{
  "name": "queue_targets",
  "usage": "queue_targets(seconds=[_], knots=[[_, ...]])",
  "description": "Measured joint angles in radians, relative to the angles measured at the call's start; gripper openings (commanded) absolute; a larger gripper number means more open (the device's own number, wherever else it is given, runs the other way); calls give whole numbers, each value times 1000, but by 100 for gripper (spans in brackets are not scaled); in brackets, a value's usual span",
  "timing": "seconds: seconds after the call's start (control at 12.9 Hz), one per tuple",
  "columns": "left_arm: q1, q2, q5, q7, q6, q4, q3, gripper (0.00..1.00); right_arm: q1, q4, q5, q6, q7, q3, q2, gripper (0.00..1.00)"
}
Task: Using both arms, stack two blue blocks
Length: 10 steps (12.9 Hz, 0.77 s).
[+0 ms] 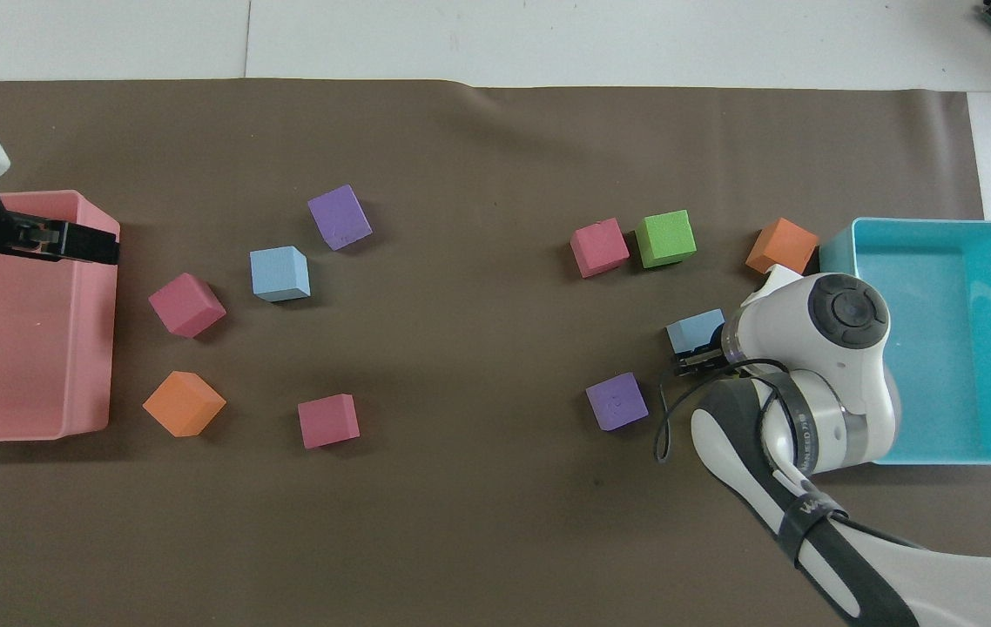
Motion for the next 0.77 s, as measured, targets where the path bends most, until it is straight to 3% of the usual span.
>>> queue_targets(seconds=[0.31,0.77], knots=[[-12,85,0,-37,67,27,-5,100,-5,41,0,-45,0,-5,-23,0],[-43,190,0,-101,155,67,-7,100,-4,250,3,-355,18,-3,-107,0]])
